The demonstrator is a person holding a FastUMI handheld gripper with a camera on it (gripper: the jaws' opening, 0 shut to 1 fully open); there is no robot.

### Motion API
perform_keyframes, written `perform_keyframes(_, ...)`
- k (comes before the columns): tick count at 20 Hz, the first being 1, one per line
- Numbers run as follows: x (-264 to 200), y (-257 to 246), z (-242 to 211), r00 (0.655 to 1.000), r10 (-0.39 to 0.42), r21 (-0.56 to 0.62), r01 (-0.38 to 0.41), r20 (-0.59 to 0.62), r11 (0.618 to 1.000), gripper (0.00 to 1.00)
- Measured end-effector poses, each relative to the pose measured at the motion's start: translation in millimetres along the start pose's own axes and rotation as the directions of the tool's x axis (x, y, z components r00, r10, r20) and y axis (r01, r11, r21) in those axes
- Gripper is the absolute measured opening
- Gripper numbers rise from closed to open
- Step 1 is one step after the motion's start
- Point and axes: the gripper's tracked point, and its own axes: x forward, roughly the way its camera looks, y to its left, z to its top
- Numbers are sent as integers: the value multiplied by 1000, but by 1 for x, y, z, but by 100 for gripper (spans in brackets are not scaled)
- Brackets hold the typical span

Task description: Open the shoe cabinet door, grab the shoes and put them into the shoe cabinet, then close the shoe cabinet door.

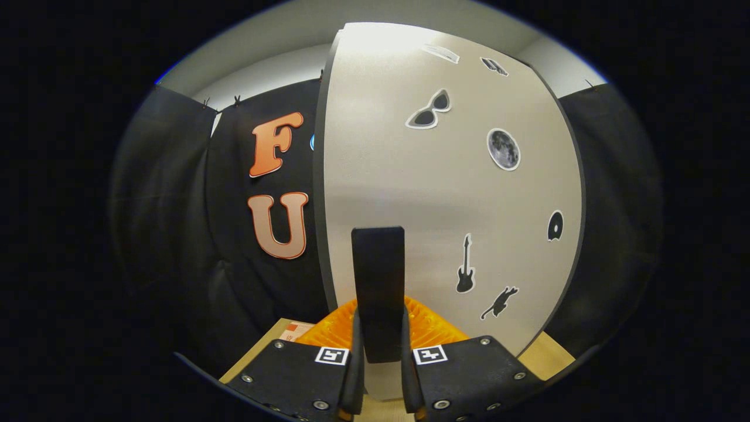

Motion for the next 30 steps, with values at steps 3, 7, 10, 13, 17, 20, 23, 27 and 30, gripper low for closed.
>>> perform_keyframes(3,-18,-6,-3,1000,-30,-16,30,-9,999,26)
perform_keyframes(7,-39,-17,-2,999,-54,-37,53,-8,998,24)
perform_keyframes(10,-53,-27,-4,997,-76,-40,75,-18,996,24)
perform_keyframes(13,-73,-41,-6,995,-97,-24,96,-8,995,24)
perform_keyframes(17,-92,-54,-5,998,-58,-3,58,6,998,24)
perform_keyframes(20,-106,-69,-8,1000,-11,-14,11,5,1000,23)
perform_keyframes(23,-118,-91,-8,999,6,-31,-5,32,1000,22)
perform_keyframes(27,-139,-122,-8,998,39,3,-39,41,999,22)
perform_keyframes(30,-147,-144,-9,998,38,6,-38,49,999,22)
